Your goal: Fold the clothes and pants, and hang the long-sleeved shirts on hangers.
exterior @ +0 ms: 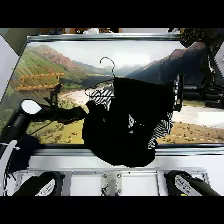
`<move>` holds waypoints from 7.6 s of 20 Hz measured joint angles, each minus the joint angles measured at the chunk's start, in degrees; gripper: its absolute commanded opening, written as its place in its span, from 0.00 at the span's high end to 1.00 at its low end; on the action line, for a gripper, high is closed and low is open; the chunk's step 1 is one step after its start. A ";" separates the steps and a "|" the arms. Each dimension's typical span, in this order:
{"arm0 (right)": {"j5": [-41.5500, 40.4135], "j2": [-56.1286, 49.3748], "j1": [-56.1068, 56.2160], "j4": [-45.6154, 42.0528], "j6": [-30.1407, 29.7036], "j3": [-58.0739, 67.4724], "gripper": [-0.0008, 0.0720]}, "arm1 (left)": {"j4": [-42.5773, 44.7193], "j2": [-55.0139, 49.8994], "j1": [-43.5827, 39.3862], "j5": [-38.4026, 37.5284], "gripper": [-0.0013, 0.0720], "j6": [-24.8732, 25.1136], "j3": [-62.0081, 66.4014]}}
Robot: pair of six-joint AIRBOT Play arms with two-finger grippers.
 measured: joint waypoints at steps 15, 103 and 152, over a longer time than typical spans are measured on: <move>-0.13 0.00 0.00 -0.02 3.87 0.00 0.98 | -1.97 -0.04 -18.21 26.32 0.14 -14.19 -1.31; -18.62 12.28 15.19 0.52 26.77 0.07 0.98 | 7.13 -2.32 -5.60 -7.17 0.96 -2.71 39.95; -77.88 28.13 -36.70 -17.99 29.57 0.04 0.98 | 7.87 -1.18 -8.46 -3.54 0.96 -1.88 39.95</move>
